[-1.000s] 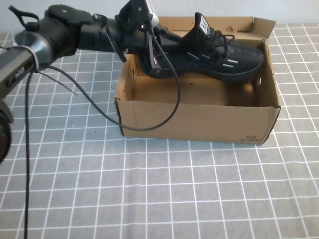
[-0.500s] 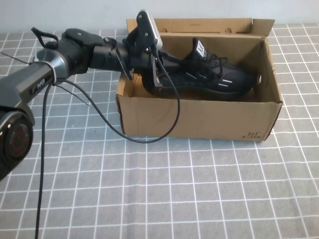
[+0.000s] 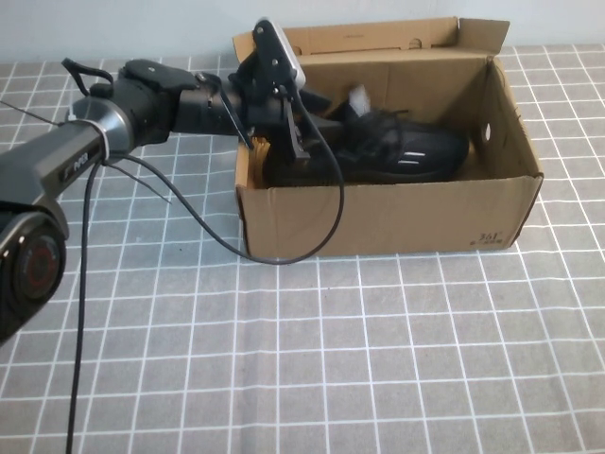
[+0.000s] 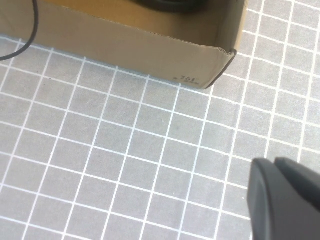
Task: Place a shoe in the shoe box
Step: Place the shoe in the shoe box
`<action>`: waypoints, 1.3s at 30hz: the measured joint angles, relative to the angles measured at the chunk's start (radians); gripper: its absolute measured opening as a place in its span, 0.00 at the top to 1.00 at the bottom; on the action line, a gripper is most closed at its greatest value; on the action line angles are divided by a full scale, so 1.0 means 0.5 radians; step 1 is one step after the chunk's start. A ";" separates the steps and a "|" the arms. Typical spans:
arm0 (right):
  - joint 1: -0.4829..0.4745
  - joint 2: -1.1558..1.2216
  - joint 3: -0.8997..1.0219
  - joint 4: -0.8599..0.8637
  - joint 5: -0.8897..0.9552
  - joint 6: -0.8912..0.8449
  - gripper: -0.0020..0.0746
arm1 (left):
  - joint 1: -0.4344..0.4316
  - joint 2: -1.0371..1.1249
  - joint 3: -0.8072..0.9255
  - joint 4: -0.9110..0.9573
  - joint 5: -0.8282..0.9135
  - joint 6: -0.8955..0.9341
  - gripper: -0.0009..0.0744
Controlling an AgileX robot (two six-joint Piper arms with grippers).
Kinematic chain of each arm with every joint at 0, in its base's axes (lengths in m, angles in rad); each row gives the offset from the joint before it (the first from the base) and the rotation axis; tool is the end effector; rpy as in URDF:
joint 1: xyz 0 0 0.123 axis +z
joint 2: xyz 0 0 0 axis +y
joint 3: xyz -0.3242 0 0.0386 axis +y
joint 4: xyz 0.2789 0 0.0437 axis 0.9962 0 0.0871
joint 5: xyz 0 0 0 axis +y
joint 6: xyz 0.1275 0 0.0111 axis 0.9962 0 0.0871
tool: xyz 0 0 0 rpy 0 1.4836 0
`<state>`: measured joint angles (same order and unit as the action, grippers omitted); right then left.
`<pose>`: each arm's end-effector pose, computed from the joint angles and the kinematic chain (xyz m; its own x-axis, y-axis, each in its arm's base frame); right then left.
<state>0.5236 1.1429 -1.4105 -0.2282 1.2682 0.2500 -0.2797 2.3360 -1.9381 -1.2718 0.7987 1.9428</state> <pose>0.2174 0.0936 0.4515 -0.7375 -0.2229 -0.6375 -0.2441 0.9681 -0.0562 0.5555 -0.2508 0.2093 0.1413 0.4971 -0.8561 0.9110 0.2731 0.3090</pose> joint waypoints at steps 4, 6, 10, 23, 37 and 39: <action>0.000 0.000 0.000 0.005 0.000 0.000 0.99 | 0.000 -0.048 0.000 0.010 0.039 -0.145 0.39; 0.000 0.000 0.000 0.005 0.000 0.000 0.99 | 0.000 -0.125 0.000 0.040 0.045 -0.250 0.37; 0.000 0.000 0.000 0.005 0.000 0.000 0.99 | 0.000 -0.367 0.000 0.211 0.040 -0.566 0.40; 0.000 -0.539 0.178 0.005 -0.005 -0.084 0.99 | 0.000 -1.083 -0.003 0.558 0.118 -1.595 0.97; 0.000 -1.681 0.801 0.036 -0.142 -0.002 0.99 | 0.000 -1.865 0.925 0.798 -0.363 -1.764 0.99; 0.000 -1.735 0.868 0.054 -0.243 -0.002 0.99 | 0.000 -2.078 1.196 0.786 -0.529 -1.717 0.99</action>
<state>0.5236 0.2757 -0.9763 -0.2015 1.1468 0.2491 -0.2797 1.2972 -1.3401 -0.8785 0.5343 1.0841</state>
